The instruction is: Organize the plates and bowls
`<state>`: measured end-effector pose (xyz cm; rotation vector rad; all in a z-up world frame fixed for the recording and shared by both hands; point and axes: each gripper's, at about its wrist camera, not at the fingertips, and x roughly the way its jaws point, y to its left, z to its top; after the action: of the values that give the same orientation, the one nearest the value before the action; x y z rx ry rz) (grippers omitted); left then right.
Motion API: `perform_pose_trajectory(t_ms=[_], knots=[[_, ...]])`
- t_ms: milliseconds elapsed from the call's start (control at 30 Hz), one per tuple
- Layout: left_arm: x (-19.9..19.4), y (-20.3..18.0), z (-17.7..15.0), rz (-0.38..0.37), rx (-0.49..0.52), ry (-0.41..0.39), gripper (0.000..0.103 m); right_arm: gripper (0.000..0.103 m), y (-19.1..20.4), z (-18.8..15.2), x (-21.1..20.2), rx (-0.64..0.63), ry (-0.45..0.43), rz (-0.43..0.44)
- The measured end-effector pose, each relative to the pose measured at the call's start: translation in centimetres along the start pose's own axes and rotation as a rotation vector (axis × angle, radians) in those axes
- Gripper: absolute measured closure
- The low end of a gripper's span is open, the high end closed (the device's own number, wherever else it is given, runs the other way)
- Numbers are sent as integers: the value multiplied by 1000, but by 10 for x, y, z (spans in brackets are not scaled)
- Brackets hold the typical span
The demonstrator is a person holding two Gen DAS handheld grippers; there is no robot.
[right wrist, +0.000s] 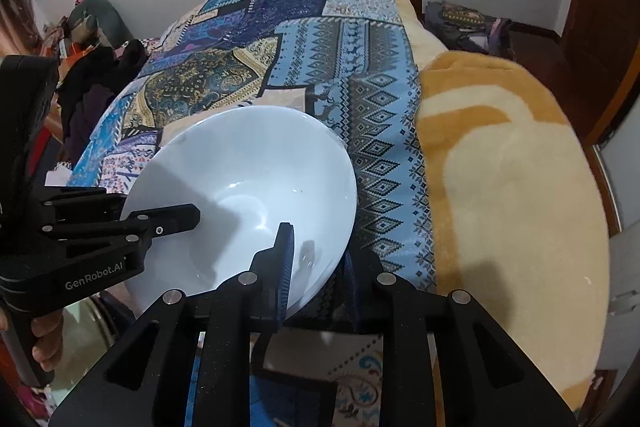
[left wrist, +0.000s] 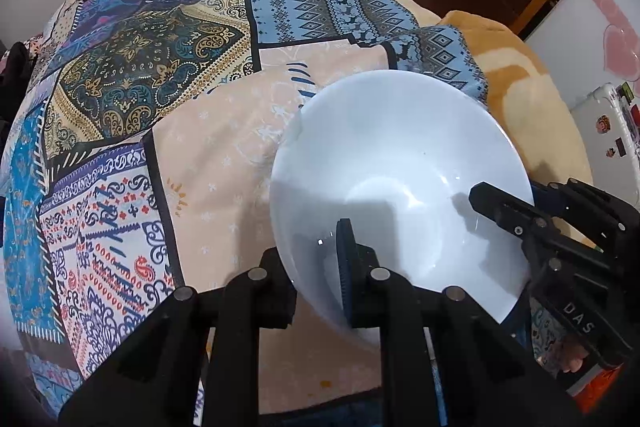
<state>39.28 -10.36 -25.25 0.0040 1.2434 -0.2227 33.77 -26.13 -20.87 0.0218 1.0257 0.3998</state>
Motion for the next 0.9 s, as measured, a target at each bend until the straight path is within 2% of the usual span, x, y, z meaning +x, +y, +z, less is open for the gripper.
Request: perform_pose_trajectory(t_ms=[167, 500, 900], knots=[[-22, -5, -8, 14, 9, -44, 86, 82, 9, -1, -22, -15, -33, 2], [-93, -16, -30, 29, 17, -157, 86, 82, 36, -4, -76, -45, -124, 24], [-162, -1, -78, 36, -20, -239, 86, 82, 84, -19, -111, -86, -193, 64]])
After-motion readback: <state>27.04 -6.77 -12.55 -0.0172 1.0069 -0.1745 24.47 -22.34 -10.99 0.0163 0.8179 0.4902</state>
